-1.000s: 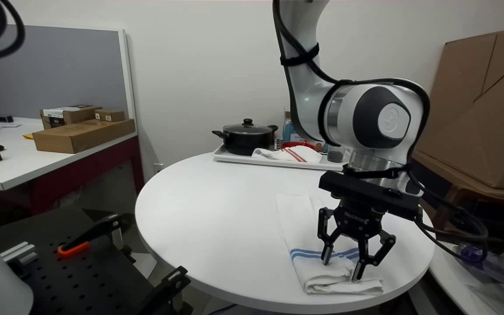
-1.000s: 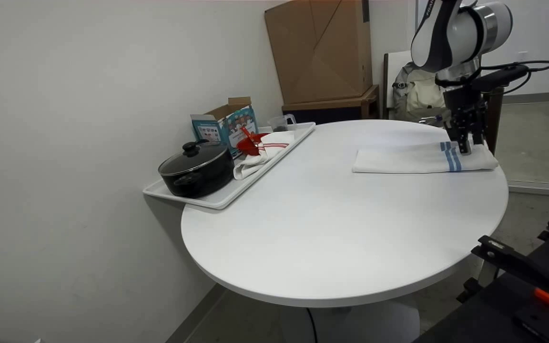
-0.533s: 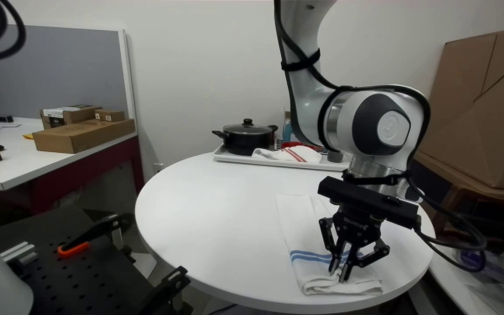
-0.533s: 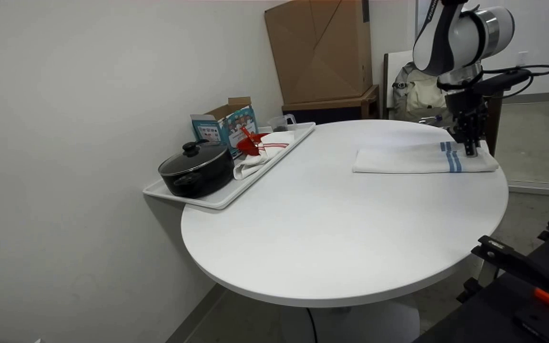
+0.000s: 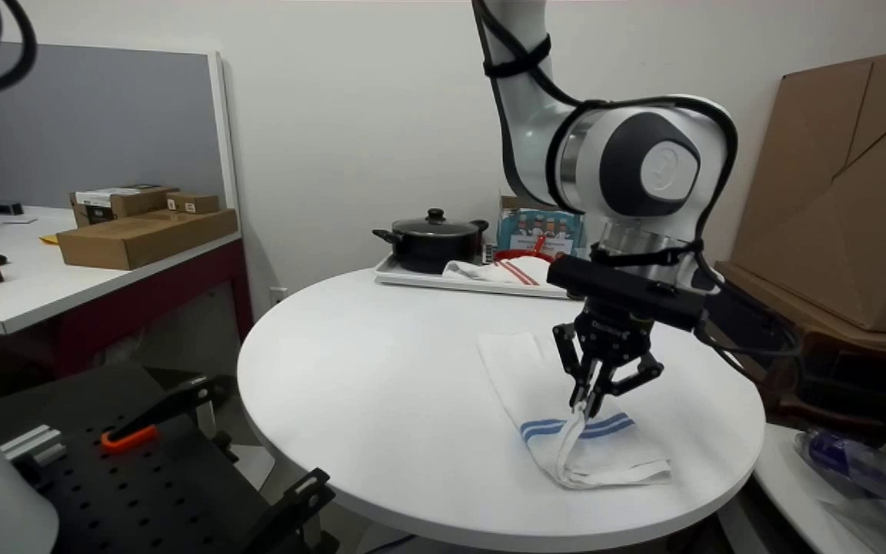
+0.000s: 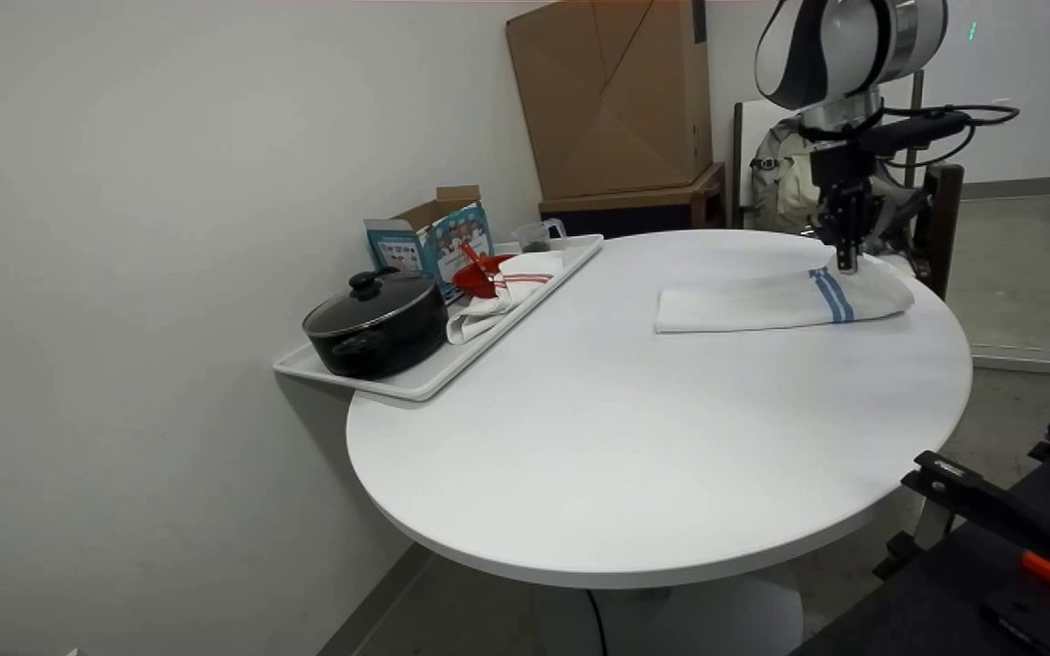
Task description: Unfold the tea towel
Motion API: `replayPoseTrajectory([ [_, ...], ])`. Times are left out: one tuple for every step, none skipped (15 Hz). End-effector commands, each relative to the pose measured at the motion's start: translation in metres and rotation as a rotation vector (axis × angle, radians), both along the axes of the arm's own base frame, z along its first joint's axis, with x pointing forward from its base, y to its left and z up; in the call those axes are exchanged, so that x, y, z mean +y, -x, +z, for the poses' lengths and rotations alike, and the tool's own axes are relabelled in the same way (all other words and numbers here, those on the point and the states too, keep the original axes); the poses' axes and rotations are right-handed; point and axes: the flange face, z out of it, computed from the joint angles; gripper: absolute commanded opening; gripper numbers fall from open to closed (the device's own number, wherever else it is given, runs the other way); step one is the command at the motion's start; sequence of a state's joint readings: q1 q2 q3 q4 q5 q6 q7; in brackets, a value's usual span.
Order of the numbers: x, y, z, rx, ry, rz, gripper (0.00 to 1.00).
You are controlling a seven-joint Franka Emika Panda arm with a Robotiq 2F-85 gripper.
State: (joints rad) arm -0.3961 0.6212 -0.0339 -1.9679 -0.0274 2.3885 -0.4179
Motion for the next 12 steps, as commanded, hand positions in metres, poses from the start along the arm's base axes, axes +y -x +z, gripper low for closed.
replayPoseTrajectory([
  [0.047,-0.002,0.040,-0.033,-0.033,0.077,0.07],
  [0.068,0.001,0.045,-0.024,-0.041,0.132,0.07],
  [0.087,0.005,0.049,-0.014,-0.053,0.183,0.07],
  [0.107,0.011,0.050,0.003,-0.069,0.240,0.07],
  [0.129,0.019,0.048,0.024,-0.084,0.294,0.07],
  [0.149,0.027,0.047,0.044,-0.101,0.343,0.07],
  [0.170,0.037,0.044,0.066,-0.114,0.394,0.07],
  [0.189,0.046,0.041,0.087,-0.128,0.447,0.07],
  [0.207,0.056,0.039,0.110,-0.138,0.498,0.07],
  [0.223,0.064,0.036,0.128,-0.146,0.551,0.07],
  [0.238,0.073,0.034,0.146,-0.153,0.600,0.07],
  [0.250,0.079,0.033,0.159,-0.154,0.644,0.07],
])
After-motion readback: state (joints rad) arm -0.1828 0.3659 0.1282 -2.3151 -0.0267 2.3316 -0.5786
